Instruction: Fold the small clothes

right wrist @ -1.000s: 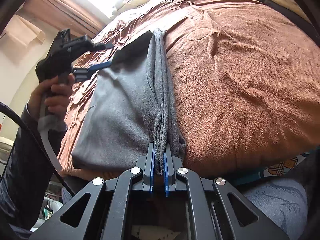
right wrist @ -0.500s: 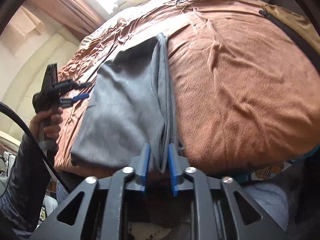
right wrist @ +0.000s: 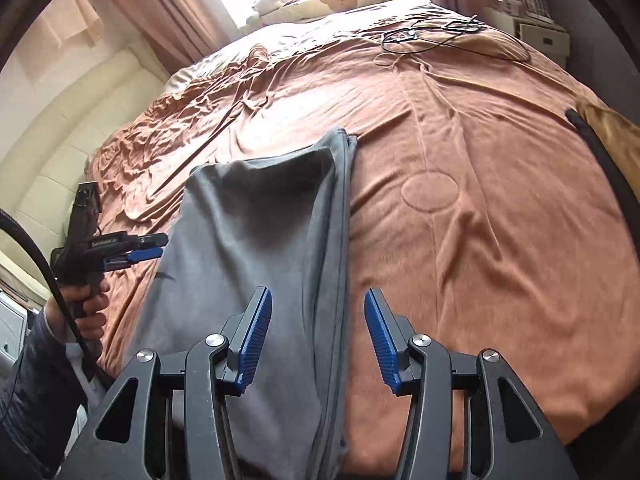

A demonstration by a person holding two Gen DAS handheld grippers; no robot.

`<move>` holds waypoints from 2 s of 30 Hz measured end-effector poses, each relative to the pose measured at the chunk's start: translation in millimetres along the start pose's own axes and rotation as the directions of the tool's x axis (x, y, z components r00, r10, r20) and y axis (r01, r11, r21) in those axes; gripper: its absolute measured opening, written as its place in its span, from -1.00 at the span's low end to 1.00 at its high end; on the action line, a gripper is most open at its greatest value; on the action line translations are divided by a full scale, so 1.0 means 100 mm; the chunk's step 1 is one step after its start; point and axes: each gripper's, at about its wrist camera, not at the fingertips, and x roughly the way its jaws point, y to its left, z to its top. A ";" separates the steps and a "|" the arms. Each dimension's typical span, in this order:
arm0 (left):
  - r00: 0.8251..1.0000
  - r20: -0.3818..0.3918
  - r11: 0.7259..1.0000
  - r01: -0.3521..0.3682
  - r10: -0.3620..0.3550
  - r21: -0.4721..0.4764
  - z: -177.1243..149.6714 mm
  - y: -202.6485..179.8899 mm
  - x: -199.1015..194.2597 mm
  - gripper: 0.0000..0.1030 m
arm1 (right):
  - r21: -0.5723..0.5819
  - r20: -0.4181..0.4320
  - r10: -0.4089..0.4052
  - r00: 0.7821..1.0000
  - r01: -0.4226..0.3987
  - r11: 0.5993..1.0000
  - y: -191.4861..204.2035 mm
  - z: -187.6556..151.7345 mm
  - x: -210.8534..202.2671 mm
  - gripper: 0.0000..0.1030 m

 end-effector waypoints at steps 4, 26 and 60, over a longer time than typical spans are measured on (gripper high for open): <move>1.000 0.003 1.000 0.009 -0.009 -0.001 0.08 0.00 0.04 0.21 | -0.024 -0.022 -0.002 1.000 0.001 1.000 0.06 0.23 0.27 -0.10; 0.999 0.046 0.999 0.025 -0.023 -0.034 0.78 0.06 0.28 -0.01 | -0.119 -0.059 -0.002 0.998 -0.005 0.993 0.11 0.97 1.28 -0.70; 0.997 -0.067 0.999 0.033 -0.033 -0.005 -0.14 0.05 0.09 -0.30 | 0.007 -0.165 -0.003 0.986 0.004 1.000 0.00 0.35 0.86 0.02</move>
